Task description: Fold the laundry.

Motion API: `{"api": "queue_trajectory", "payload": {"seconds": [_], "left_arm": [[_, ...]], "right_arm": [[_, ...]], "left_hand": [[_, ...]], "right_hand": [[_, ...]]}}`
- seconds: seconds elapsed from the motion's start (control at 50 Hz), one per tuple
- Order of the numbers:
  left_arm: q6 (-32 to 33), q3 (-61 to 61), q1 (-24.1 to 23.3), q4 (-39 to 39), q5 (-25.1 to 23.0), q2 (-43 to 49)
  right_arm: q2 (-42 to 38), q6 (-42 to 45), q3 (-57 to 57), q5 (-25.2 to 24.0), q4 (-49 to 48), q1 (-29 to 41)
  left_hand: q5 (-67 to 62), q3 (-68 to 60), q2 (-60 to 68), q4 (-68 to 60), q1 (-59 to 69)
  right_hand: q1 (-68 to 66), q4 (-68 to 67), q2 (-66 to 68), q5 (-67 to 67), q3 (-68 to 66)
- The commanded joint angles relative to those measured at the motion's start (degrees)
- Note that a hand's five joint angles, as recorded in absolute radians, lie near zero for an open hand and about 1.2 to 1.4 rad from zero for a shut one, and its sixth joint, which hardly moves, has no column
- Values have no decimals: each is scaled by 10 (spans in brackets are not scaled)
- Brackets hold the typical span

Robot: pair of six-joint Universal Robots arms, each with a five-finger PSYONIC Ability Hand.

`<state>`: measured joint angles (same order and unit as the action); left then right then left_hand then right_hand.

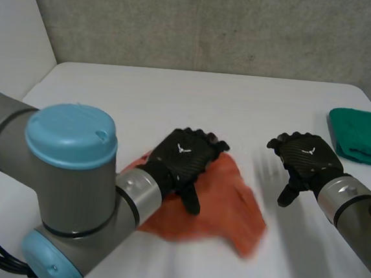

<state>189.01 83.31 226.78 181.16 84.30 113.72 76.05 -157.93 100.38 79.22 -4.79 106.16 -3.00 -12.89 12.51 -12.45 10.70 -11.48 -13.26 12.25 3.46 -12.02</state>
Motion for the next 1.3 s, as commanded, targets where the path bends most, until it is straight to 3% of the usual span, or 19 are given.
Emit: {"api": "queue_trajectory", "payload": {"seconds": [0.02,0.22,0.28,0.38,0.52,0.6,0.66,0.82,1.0,1.04,1.1,1.12,1.14,1.2,1.3], "left_arm": [[15,-5,104,-10,31,-33],[10,126,139,-22,52,-103],[17,177,147,-14,50,-130],[17,231,144,-11,46,-141],[17,252,142,9,38,-127],[22,243,143,37,35,-91],[43,225,146,58,35,-59],[105,183,149,73,37,-5],[114,130,149,77,41,42],[114,121,149,77,42,53],[114,107,152,76,42,68],[114,106,153,76,42,70],[114,102,155,76,42,72],[114,96,158,71,42,72],[114,84,154,61,48,50]], "right_arm": [[0,-1,-7,-1,7,4],[8,5,1,-3,105,10],[18,27,11,-11,165,11],[43,96,45,-31,186,7],[56,126,90,-58,181,8],[52,126,105,-78,163,9],[44,124,115,-90,124,11],[2,118,103,-86,49,57],[-59,79,56,-77,24,91],[-74,76,47,-67,22,98],[-86,76,38,-54,13,99],[-91,76,33,-43,2,99],[-93,76,32,-36,-4,99],[-93,76,23,-7,-27,97],[-85,75,-6,22,-28,91]], "left_hand": [[30,29,-25,25,-7],[-17,-19,22,-23,40],[-46,-47,51,-52,69],[-196,-197,201,-201,219],[-177,-179,182,-183,200],[-58,-59,63,-64,81],[-39,-41,44,-45,62],[-41,-42,46,-47,64],[-65,-66,69,-70,88],[-96,-98,101,-102,119],[-244,-245,249,-250,267],[-306,-307,311,-312,329],[-467,-468,472,-472,490],[-670,-671,674,-675,693],[-670,-671,675,-675,693]], "right_hand": [[15,33,-23,-35,20],[4,22,-12,-24,10],[-106,-89,99,87,-101],[-189,-172,182,170,-184],[-183,-165,175,163,-178],[-69,-51,61,49,-63],[15,33,-23,-35,20],[15,33,-23,-35,20],[1,18,-8,-20,6],[-56,-38,49,37,-51],[-176,-158,168,156,-170],[-299,-282,292,280,-294],[-379,-361,371,359,-373],[-684,-666,676,664,-679],[-685,-667,677,665,-680]]}}
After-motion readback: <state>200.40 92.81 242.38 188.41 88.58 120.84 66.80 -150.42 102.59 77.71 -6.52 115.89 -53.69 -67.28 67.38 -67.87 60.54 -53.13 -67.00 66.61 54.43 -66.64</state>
